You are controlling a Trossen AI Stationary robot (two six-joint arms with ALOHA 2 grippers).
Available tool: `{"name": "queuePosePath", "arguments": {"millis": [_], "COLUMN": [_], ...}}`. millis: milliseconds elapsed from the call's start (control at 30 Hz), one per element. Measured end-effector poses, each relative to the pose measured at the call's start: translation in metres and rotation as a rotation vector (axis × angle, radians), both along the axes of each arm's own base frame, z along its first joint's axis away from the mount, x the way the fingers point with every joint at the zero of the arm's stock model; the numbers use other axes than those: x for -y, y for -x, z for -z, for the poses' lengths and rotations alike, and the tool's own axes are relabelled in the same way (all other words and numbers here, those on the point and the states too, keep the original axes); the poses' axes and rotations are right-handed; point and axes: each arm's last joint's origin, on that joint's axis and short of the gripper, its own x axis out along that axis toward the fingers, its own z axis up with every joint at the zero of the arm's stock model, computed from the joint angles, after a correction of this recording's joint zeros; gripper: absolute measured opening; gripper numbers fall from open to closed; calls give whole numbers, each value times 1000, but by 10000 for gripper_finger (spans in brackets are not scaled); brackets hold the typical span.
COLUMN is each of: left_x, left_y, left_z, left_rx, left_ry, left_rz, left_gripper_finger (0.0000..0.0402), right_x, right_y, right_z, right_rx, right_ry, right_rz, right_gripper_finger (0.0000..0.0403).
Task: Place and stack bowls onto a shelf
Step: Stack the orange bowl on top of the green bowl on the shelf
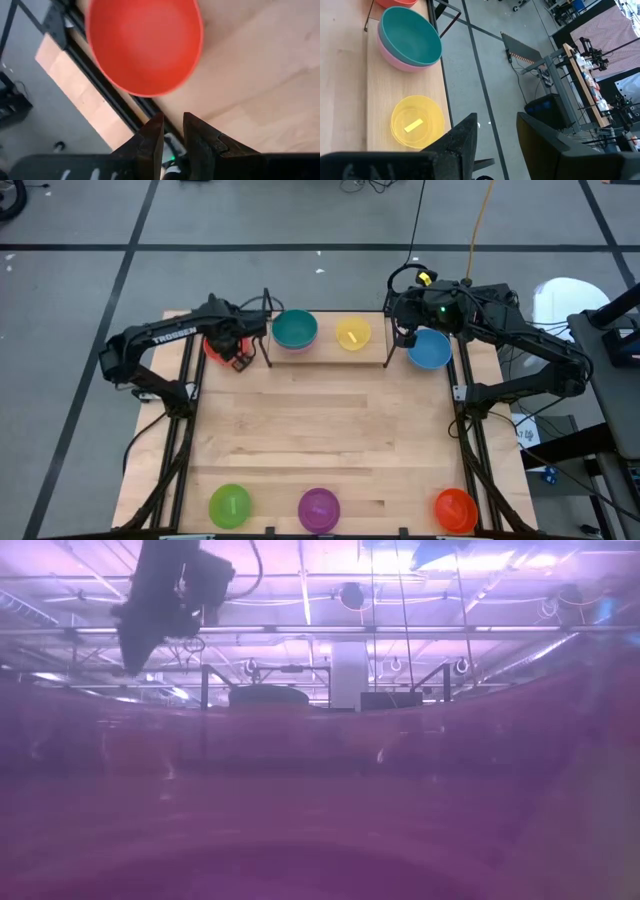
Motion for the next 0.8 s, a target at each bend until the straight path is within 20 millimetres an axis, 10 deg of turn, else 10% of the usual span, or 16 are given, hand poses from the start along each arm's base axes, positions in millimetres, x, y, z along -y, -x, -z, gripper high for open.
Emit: {"name": "queuePosePath", "arguments": {"millis": [800], "left_x": [0], "left_y": [25], "left_z": [71], "left_rx": [31], "left_ry": [119], "left_rz": [131], "left_gripper_finger": [81], "right_x": [0], "right_y": [0], "right_z": [0], "right_rx": [-8], "right_ry": [8], "right_rz": [-7], "right_gripper_finger": [130]}}
